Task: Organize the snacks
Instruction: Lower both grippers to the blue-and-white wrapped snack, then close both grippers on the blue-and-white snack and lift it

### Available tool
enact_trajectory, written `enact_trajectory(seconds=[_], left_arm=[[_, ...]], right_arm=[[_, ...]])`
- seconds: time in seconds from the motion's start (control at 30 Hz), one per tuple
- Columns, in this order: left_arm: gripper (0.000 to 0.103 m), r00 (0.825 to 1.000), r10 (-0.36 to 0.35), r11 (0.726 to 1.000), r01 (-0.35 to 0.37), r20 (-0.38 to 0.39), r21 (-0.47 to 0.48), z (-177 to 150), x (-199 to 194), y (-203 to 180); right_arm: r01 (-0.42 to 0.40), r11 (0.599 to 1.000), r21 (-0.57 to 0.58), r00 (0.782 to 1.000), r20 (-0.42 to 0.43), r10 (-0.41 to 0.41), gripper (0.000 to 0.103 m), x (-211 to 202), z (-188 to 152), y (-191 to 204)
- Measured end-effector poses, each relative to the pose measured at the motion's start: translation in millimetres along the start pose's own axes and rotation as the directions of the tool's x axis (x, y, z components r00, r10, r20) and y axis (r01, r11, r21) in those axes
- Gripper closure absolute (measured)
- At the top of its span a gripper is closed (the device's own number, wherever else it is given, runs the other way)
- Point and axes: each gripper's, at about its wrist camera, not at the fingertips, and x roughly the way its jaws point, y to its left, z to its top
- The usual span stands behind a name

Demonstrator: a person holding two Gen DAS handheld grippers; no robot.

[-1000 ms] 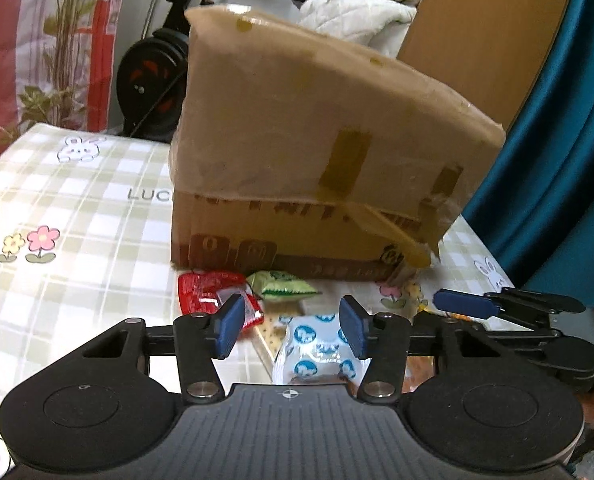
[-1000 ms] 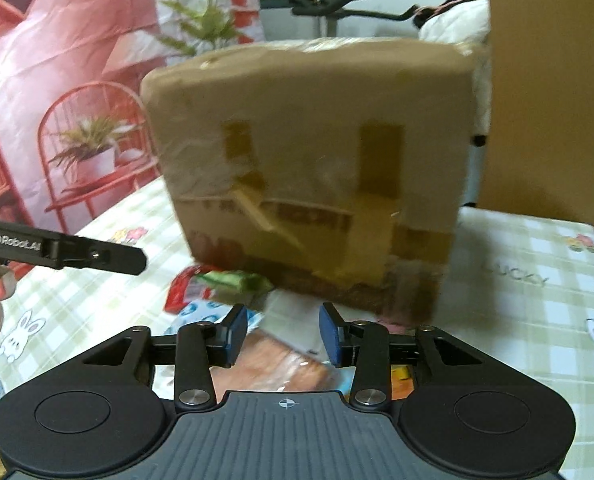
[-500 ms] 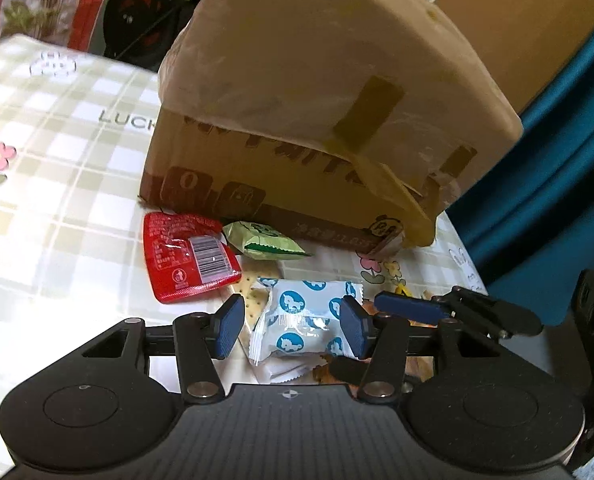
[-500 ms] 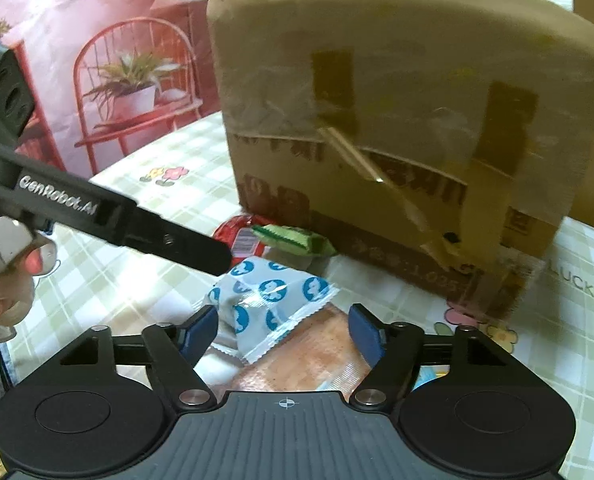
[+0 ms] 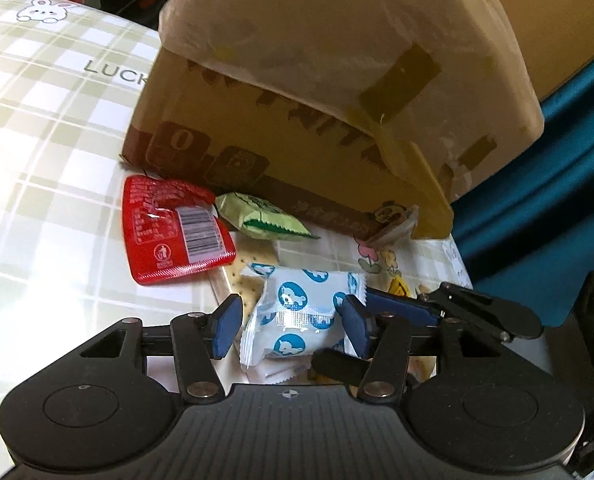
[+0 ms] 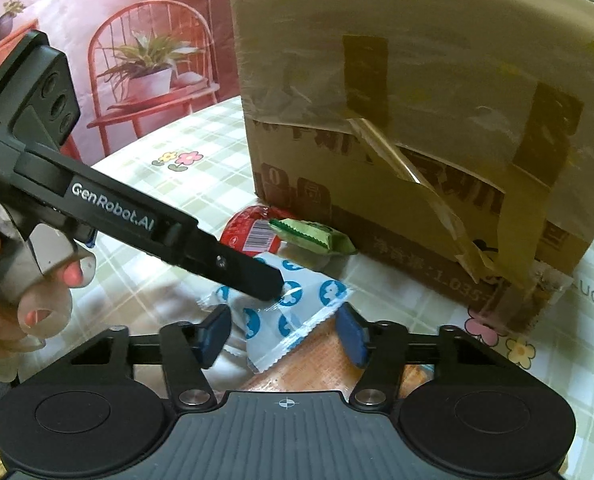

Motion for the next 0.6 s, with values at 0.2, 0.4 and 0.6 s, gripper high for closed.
enact_trajectory(seconds=[0.2,0.4,0.6], left_arm=[[0.050,1.000,0.003,1.000,-0.004,0.012,0.012,-3,2,1],[0.058,1.000,-0.007,1.000,0.007,0.012,0.023,-5,-5,2],[0.060,1.000,-0.022,1.000,0.022,0.014,0.012,-6,-8,4]], right_arm=[[0.005,1.000,-0.007,1.000,-0.008,-0.005,0.053,1,1,-1],[0.009,1.000,-0.023,1.000,-0.016,-0.009,0.046,7,3,2],[0.007,0.999,-0.043,1.000,-0.024,-0.008,0.040,9,4,4]])
